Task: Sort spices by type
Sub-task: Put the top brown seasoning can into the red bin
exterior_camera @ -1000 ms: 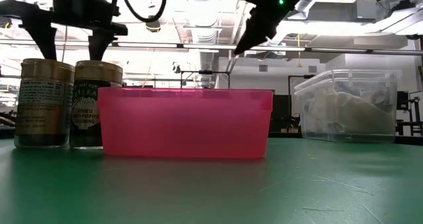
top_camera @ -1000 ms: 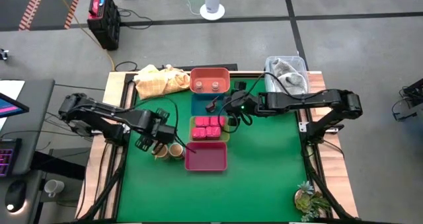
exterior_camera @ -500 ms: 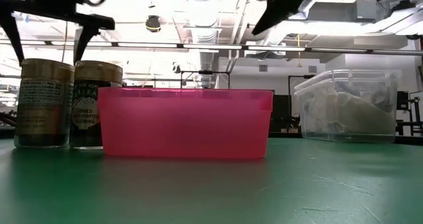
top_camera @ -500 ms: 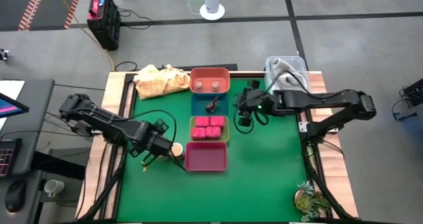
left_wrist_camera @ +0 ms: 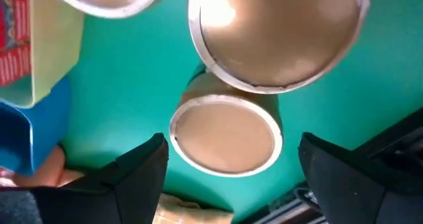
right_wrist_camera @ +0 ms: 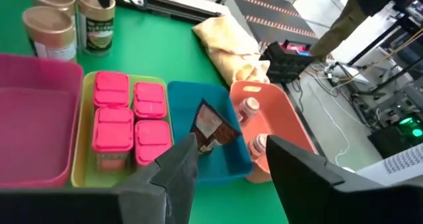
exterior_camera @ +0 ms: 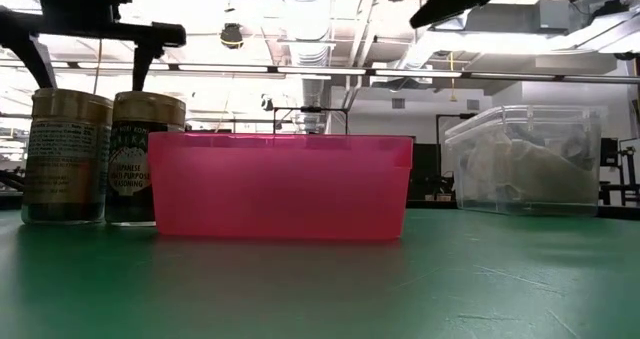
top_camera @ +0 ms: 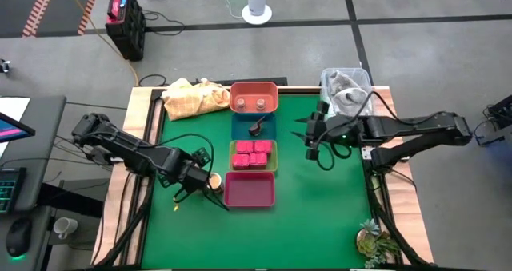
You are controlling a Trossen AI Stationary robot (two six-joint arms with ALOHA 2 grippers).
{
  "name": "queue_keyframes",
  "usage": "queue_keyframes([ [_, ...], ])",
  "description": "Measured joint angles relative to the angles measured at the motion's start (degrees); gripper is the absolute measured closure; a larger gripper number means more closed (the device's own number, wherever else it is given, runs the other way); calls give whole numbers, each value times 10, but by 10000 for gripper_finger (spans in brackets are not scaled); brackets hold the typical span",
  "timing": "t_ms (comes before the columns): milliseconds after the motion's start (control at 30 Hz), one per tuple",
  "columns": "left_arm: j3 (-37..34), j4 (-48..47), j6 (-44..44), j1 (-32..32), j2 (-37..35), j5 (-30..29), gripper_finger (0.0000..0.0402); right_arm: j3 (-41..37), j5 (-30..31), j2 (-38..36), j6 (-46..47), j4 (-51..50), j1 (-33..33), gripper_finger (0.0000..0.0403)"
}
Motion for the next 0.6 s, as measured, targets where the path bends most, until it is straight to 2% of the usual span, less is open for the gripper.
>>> queue_keyframes([
  [200, 0, 26, 62, 17, 0, 1, 77, -9, 0, -21, 7, 2, 3, 190],
  [400, 0, 26, 63, 49, 0, 44, 77, -9, 0, -21, 7, 2, 3, 190],
  [600, 0, 34, 64, 71, 0, 47, 77, -9, 0, -21, 7, 2, 3, 190],
])
